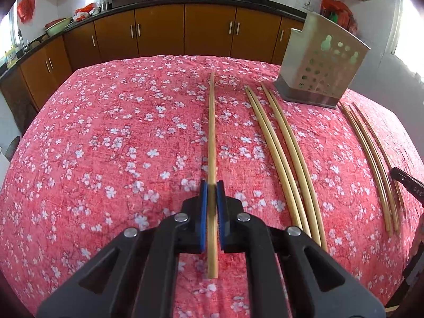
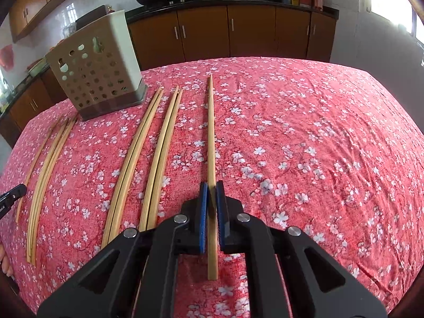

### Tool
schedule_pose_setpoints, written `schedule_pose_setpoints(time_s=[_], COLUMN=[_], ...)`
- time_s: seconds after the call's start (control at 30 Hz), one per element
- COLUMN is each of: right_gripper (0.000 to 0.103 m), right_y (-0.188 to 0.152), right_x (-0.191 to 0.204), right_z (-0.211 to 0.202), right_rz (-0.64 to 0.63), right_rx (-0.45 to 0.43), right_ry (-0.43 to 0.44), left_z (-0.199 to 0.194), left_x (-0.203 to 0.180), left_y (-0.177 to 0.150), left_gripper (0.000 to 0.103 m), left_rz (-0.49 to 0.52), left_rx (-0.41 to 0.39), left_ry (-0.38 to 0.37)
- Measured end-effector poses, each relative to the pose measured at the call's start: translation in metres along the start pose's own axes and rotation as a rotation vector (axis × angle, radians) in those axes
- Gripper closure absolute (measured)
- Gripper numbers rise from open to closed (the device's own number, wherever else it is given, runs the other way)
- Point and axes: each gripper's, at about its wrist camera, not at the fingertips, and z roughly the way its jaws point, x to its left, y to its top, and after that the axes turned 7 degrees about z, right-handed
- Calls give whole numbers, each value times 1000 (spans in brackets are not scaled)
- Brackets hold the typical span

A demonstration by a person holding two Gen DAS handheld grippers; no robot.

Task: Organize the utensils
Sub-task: 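Lift the left tool's chopstick over the perforated holder while the right tool carries its chopstick there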

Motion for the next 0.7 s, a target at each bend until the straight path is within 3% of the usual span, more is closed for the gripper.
schedule_pose_setpoints(time_s=[0.33, 0.43, 0.7], right_gripper=[95, 95, 95], right_y=[-12, -10, 16], right_x=[1, 0, -4], right_z=[-9, -26, -90], right_rz=[-19, -17, 4], right_rx=[-1, -51, -257], right_ry=[10, 23, 80], left_z=[-9, -15, -78], left_x=[-4, -2, 15], left_y=[-9, -9, 16], left_gripper=[95, 95, 95], left_rz=[27, 13, -51], left_rx=[0, -6, -206], left_ry=[8, -2, -1])
